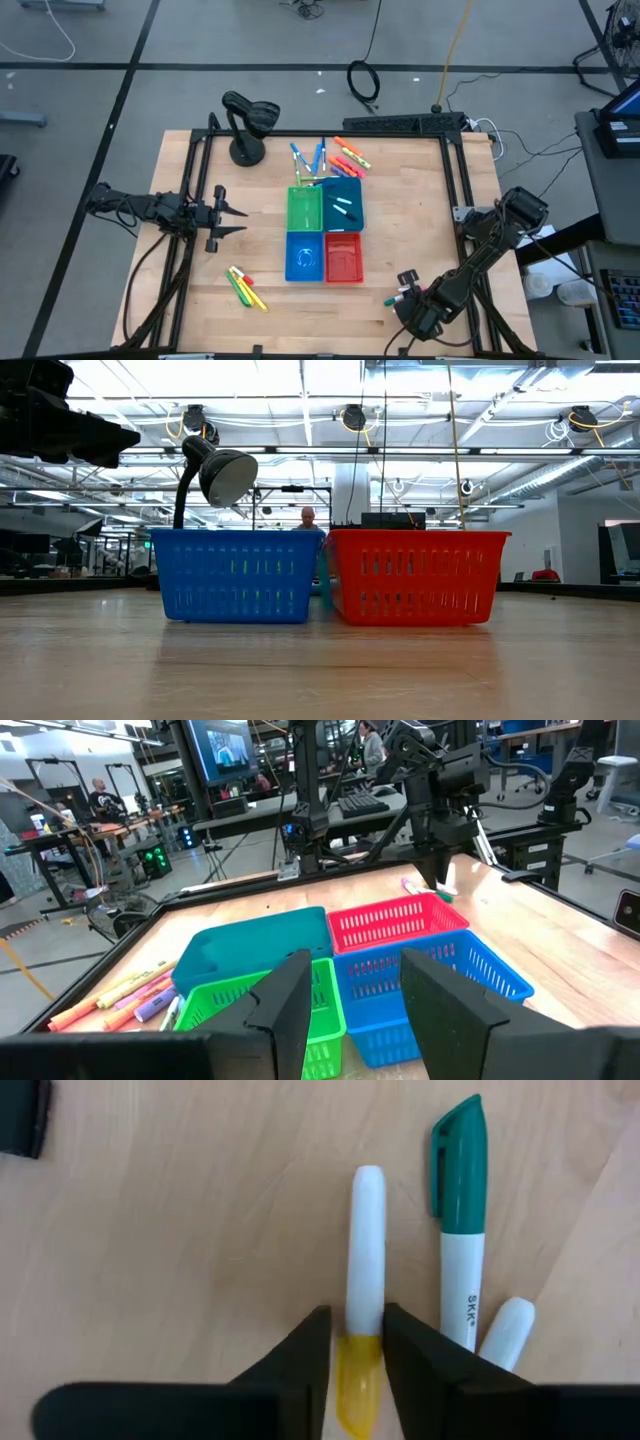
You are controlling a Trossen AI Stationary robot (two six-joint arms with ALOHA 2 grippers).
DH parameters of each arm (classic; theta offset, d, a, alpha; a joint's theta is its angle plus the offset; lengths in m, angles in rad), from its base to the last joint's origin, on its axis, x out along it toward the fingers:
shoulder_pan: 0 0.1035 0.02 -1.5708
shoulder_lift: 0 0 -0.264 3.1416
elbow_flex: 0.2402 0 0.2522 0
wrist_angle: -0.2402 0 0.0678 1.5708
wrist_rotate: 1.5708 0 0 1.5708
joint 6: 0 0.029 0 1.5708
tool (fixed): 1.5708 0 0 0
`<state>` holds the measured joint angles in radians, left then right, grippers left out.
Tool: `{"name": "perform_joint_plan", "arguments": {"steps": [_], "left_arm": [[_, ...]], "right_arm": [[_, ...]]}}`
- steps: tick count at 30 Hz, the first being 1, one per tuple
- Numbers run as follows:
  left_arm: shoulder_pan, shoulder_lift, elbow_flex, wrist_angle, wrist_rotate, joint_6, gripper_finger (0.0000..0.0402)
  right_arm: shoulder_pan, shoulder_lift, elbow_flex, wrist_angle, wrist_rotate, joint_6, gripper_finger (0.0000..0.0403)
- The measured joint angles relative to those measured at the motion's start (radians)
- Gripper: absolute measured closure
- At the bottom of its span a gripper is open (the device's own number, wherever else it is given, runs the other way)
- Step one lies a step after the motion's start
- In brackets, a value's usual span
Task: Pick & Place Markers
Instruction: Put the yellow highlighter pen into the blue bin
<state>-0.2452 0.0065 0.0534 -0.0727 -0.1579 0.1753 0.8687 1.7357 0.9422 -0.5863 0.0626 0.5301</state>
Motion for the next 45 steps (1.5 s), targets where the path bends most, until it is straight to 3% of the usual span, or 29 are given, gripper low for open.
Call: {"name": "perform_joint_plan", "arguments": {"steps": [8, 45], "left_arm": [[0.000, 0.000, 0.000, 0.000, 0.000, 0.000, 0.0243], [0.000, 0.000, 0.000, 0.000, 0.000, 0.000, 0.0243]], "right_arm": [[-0.024, 0.001, -0.001, -0.003, 0.005, 0.000, 0.0374], [-0.024, 0.003, -0.002, 0.006, 0.018, 0.008, 0.0369]]}}
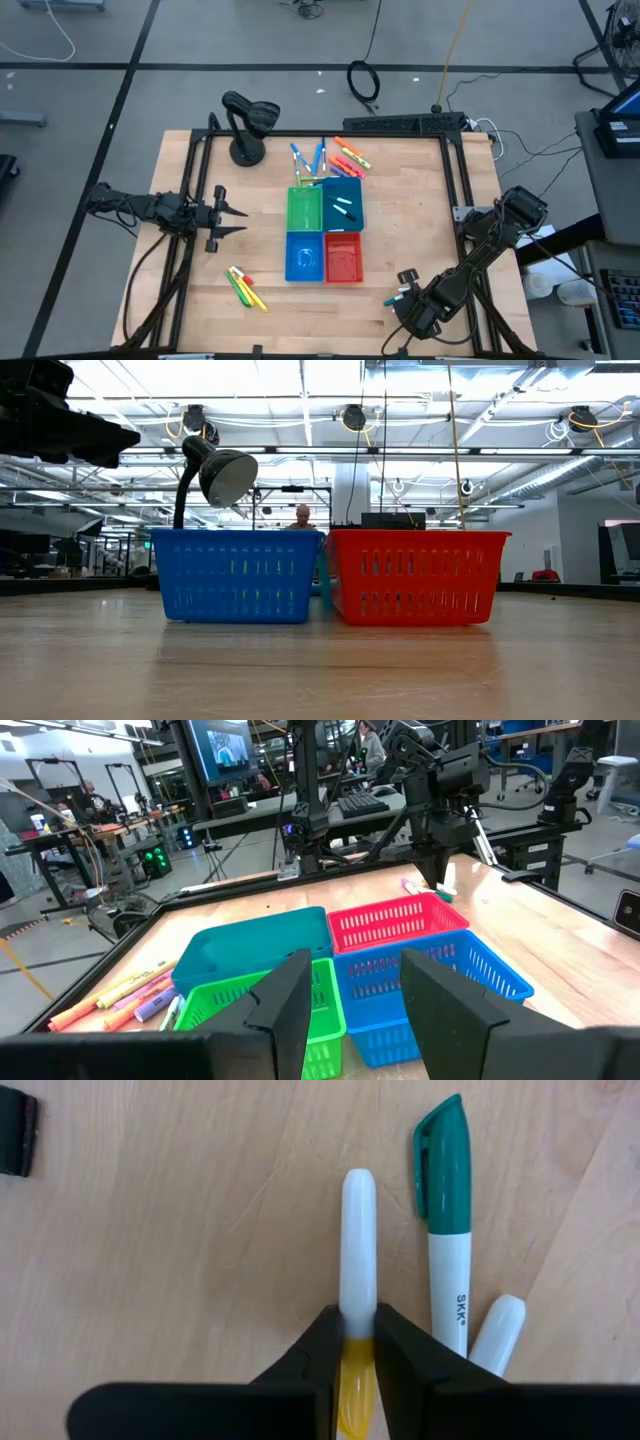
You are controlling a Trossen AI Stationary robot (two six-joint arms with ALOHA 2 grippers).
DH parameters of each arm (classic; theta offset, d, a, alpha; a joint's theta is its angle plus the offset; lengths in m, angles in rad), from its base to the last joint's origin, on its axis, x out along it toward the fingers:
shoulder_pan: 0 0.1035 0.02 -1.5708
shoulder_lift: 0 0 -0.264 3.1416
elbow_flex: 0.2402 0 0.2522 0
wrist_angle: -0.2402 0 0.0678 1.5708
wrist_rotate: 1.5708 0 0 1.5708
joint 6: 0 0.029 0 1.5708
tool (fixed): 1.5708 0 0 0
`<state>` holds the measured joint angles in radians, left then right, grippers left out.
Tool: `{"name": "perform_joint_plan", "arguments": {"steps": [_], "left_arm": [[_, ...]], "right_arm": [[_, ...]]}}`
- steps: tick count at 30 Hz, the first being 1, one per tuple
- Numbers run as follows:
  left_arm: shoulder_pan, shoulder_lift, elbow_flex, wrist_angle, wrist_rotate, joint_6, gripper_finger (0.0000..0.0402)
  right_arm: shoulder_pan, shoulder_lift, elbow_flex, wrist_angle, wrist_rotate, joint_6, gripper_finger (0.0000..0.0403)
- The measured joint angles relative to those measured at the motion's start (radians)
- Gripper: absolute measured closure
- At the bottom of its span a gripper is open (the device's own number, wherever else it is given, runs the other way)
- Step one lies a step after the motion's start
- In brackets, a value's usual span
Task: Pick & Place Markers
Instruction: Put the yellow highlighter pen into the blue bin
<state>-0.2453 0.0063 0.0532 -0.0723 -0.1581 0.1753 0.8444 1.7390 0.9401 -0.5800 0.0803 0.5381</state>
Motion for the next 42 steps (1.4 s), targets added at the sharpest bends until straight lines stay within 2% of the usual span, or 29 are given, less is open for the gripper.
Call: {"name": "perform_joint_plan", "arguments": {"steps": [25, 29, 33, 36, 42], "left_arm": [[0.000, 0.000, 0.000, 0.000, 0.000, 0.000, 0.0243], [0.000, 0.000, 0.000, 0.000, 0.000, 0.000, 0.0243], [0.000, 0.000, 0.000, 0.000, 0.000, 0.000, 0.0243], [0.000, 0.000, 0.000, 0.000, 0.000, 0.000, 0.0243], [0.000, 0.000, 0.000, -0.001, 0.000, 0.000, 0.0243]], "right_arm": [[-0.004, -0.030, 0.000, 0.022, 0.005, -0.004, 0.0369], [-0.006, -0.080, -0.006, 0.069, 0.007, -0.033, 0.0368], [-0.011, -0.129, -0.004, 0.182, 0.074, -0.125, 0.0372], [-0.022, -0.140, -0.004, 0.251, 0.080, -0.189, 0.0370], [-0.096, -0.146, -0.003, 0.367, 0.081, -0.285, 0.0368]]}}
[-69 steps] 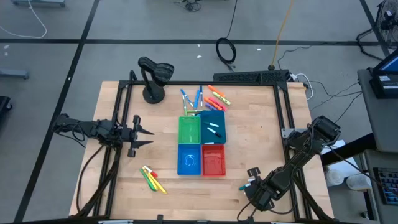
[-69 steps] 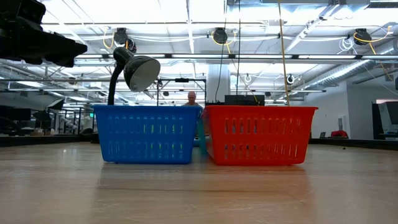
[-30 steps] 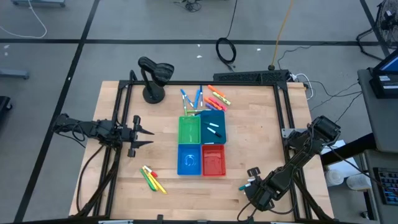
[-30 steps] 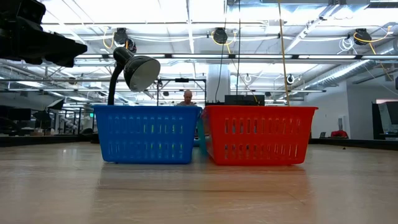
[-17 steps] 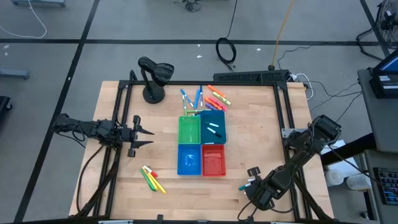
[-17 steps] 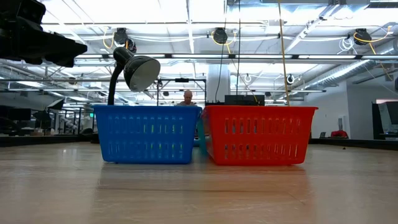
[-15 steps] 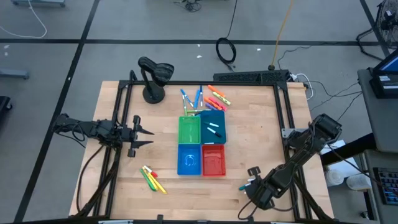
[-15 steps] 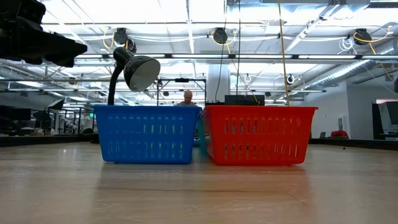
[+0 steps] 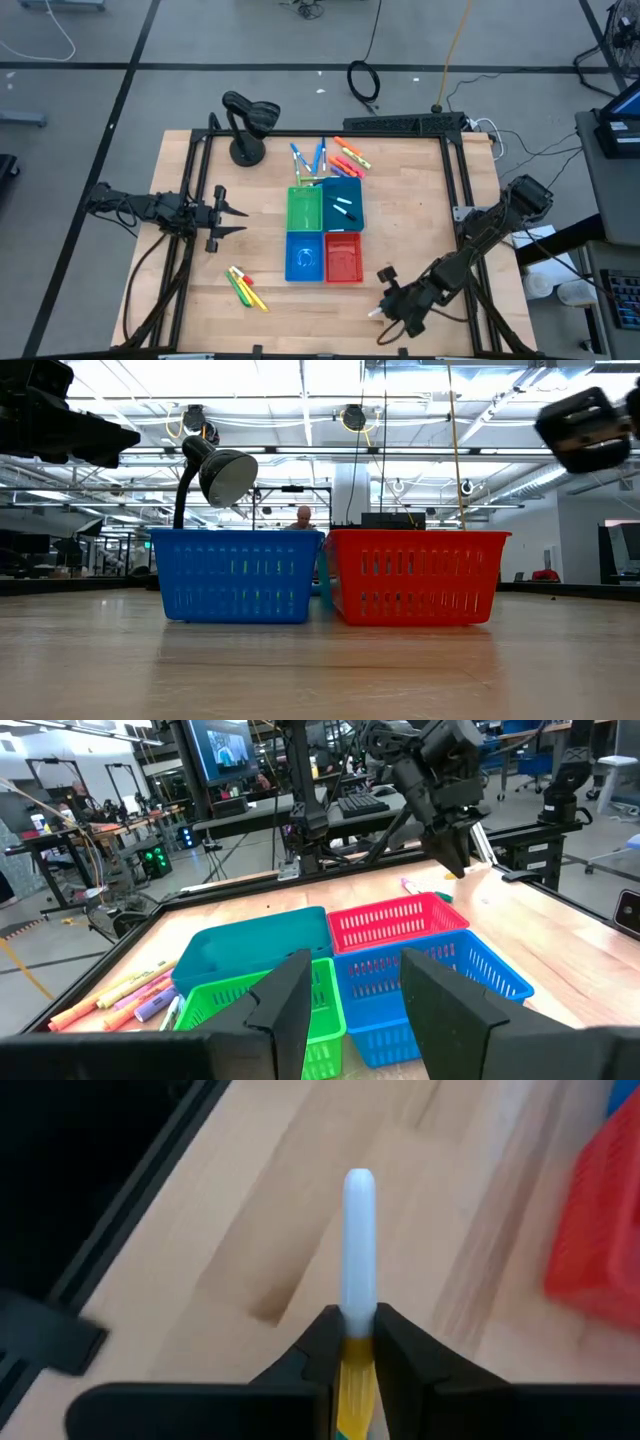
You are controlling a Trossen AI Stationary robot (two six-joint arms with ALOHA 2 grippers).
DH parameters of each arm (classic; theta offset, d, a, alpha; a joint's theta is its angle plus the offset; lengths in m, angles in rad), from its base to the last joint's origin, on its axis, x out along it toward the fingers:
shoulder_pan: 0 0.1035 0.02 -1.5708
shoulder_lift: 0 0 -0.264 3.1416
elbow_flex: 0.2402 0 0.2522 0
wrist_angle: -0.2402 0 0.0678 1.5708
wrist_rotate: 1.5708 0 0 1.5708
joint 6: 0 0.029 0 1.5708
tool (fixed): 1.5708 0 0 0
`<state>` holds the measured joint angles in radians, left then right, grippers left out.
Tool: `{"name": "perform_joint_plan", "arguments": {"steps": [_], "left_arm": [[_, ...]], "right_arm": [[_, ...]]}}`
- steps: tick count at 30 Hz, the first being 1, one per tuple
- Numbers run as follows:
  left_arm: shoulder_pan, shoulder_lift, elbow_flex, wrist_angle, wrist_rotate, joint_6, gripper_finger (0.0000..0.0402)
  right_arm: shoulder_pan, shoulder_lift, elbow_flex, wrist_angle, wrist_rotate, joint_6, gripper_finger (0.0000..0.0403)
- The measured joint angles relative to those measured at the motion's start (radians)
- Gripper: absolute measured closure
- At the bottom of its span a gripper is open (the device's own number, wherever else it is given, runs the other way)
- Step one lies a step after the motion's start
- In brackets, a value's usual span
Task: Pick & Place Markers
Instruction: Put the yellow highlighter pen into the blue bin
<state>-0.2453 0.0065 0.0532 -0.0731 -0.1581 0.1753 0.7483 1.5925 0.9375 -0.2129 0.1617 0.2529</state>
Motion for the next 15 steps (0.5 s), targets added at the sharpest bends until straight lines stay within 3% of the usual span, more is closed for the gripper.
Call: {"name": "perform_joint_plan", "arguments": {"steps": [15], "left_arm": [[0.000, 0.000, 0.000, 0.000, 0.000, 0.000, 0.0243]], "right_arm": [[-0.343, -0.002, 0.001, 0.190, -0.006, -0.279, 0.0370]]}}
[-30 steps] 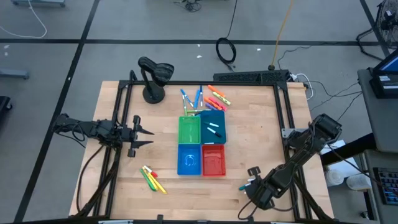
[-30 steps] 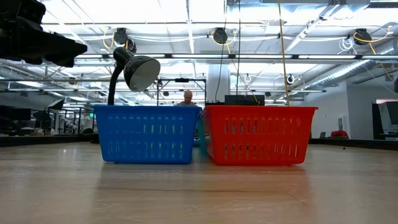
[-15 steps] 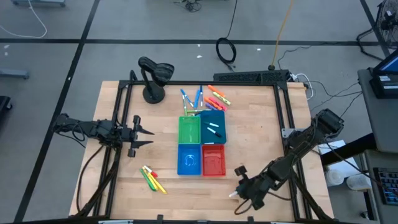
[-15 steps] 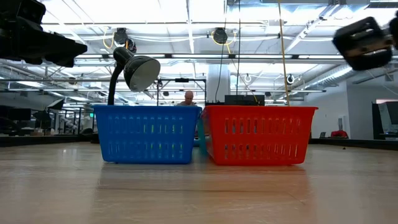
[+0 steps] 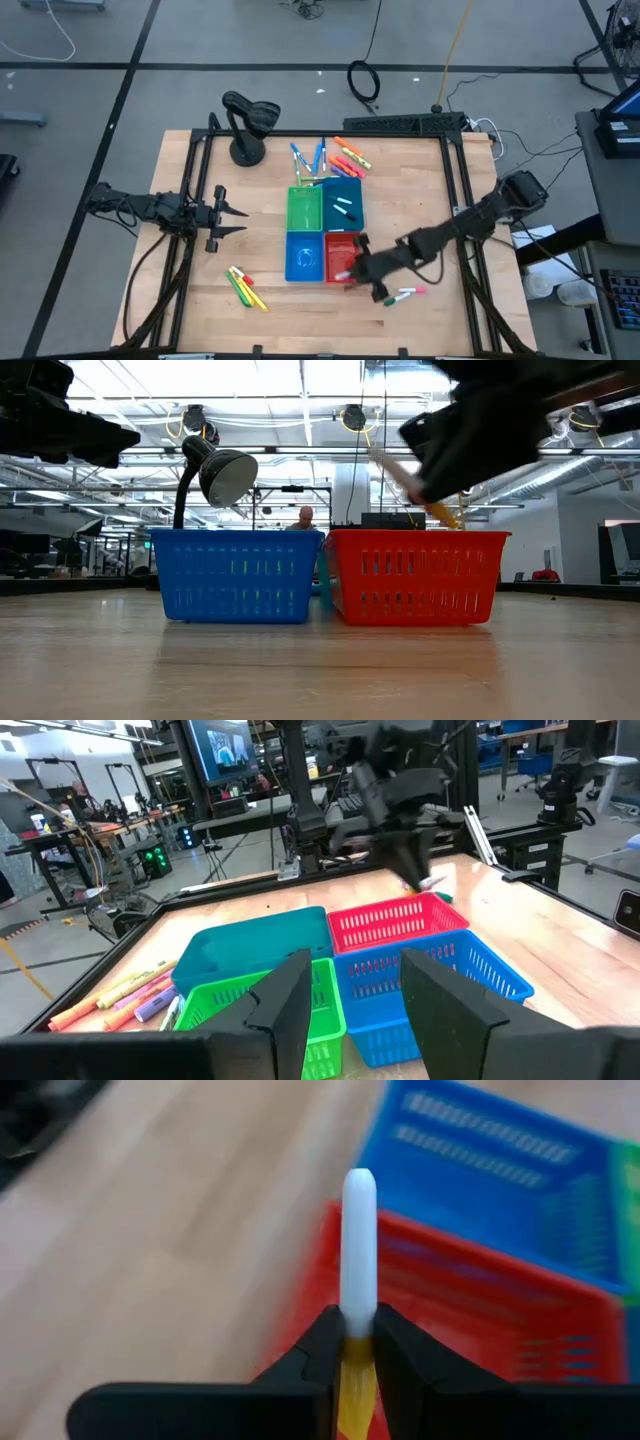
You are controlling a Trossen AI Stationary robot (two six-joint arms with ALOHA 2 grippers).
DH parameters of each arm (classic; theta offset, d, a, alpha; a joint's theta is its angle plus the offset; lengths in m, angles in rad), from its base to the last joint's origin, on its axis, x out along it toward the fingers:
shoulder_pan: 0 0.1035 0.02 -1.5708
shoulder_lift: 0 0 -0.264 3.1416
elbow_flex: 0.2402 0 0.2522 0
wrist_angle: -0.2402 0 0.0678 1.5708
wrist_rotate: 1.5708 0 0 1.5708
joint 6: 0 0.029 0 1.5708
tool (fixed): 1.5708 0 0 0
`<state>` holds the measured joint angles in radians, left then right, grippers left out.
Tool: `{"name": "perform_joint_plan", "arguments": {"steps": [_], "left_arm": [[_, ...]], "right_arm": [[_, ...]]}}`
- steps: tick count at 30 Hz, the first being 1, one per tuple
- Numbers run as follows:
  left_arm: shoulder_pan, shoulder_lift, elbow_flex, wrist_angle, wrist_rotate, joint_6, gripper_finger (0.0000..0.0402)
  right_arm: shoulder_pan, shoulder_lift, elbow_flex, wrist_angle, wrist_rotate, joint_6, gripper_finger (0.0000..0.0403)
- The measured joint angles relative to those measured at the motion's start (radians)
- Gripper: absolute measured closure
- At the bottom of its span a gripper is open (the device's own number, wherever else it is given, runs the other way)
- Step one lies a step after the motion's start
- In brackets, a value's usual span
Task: Pick & Place Markers
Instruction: Put the yellow highlighter pen into the blue bin
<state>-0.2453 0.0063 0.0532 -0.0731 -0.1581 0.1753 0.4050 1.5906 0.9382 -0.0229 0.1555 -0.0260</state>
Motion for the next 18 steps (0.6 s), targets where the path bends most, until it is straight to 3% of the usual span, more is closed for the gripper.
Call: {"name": "perform_joint_plan", "arguments": {"steps": [6, 13, 18], "left_arm": [[0.000, 0.000, 0.000, 0.000, 0.000, 0.000, 0.0243], [0.000, 0.000, 0.000, 0.000, 0.000, 0.000, 0.0243], [0.000, 0.000, 0.000, 0.000, 0.000, 0.000, 0.0243]], "right_arm": [[-0.144, -0.017, 0.000, 0.001, -0.005, -0.005, 0.0366], [-0.285, -0.078, 0.002, 0.021, -0.133, -0.008, 0.0371], [-0.362, -0.119, 0.002, 0.012, -0.142, -0.013, 0.0367]]}}
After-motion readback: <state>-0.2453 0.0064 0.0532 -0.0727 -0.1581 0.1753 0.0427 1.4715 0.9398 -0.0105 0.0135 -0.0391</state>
